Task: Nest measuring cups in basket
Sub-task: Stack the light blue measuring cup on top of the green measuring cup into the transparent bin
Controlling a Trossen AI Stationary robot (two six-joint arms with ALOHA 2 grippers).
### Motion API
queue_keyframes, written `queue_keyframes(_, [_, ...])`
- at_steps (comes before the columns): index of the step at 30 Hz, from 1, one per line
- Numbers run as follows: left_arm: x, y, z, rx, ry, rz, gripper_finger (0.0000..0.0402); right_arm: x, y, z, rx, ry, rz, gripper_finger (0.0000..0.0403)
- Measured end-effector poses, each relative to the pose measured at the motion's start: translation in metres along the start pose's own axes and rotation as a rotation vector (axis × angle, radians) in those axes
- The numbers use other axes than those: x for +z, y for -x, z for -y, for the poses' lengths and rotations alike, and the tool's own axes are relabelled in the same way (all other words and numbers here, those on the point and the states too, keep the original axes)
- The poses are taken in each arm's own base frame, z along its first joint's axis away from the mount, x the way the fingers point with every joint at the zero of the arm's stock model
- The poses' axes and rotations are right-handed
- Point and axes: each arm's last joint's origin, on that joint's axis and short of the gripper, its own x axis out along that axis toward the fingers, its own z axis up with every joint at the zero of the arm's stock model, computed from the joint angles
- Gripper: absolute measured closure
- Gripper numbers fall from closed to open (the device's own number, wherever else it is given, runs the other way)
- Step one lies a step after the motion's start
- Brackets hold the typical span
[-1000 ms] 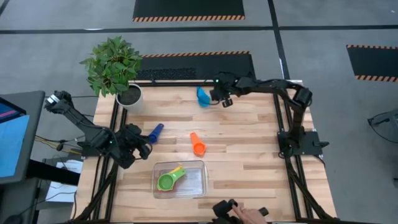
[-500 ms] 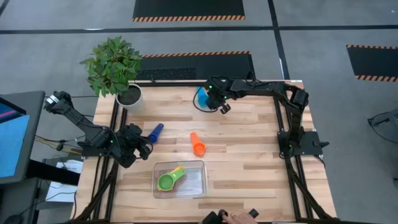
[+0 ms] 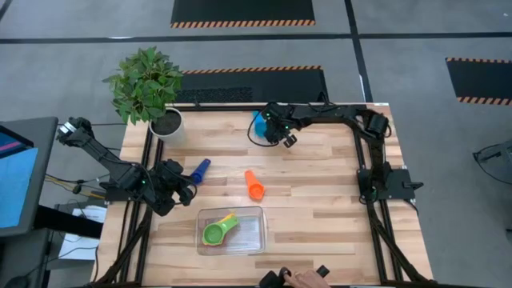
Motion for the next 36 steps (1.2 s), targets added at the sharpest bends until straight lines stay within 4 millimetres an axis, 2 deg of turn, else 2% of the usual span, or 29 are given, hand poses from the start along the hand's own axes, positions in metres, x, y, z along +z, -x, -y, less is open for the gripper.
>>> queue_keyframes(4, [0.0,0.0,0.0,-0.001,0.028,0.0,0.0401,0.006,-0.004,0.006,-0.033,0.008,-0.031,0.0237])
queue_keyframes(13, [0.0,0.0,0.0,-0.002,0.009,-0.001,0.0401,0.012,0.011,0.031,-0.109,-0.021,0.039,0.0242])
queue_keyframes(22, [0.0,0.0,0.0,-0.001,0.001,0.0,0.0402,0.011,0.004,0.029,-0.076,-0.01,0.081,0.0242])
queue_keyframes(29, [0.0,0.0,0.0,-0.002,0.003,0.0,0.0401,0.015,-0.015,0.023,-0.051,0.029,0.074,0.0242])
queue_keyframes(36, [-0.001,0.0,0.001,-0.012,0.012,-0.025,0.0401,0.02,-0.013,0.024,-0.081,0.043,0.069,0.0242])
